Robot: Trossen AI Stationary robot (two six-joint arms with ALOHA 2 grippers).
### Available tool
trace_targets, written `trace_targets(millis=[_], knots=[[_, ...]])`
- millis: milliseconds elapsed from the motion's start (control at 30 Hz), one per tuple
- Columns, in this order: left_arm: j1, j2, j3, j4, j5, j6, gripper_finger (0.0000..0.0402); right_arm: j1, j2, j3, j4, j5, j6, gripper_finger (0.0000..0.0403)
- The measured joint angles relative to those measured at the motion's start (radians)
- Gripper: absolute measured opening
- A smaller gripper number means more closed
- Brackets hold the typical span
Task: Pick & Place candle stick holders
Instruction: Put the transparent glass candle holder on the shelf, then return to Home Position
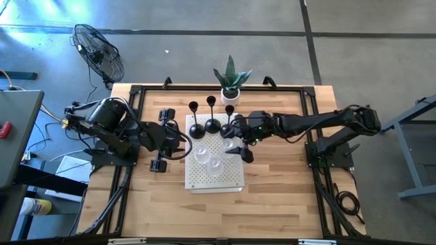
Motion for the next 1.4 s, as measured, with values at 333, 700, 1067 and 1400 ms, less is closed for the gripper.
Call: trace_targets(millis=[333,700,1067,1400], knots=[[0.0,0.0,0.0,-0.001,-0.004,0.004,0.0119,0.0,-0.129,0.0,-0.09,0.041,-0.002,0.0307],[0.0,0.0,-0.001,-0.036,-0.001,-0.005,0.0119,0.0,-0.324,0.001,-0.172,0.033,0.12,0.0307],[0.0,0.002,-0.111,-0.059,-0.163,-0.022,0.0119,0.0,-0.513,0.001,-0.203,0.031,0.254,0.0307],[0.0,-0.006,-0.11,-0.103,-0.218,0.031,0.0025,0.0,-0.766,0.002,-0.295,0.083,0.255,0.0273]])
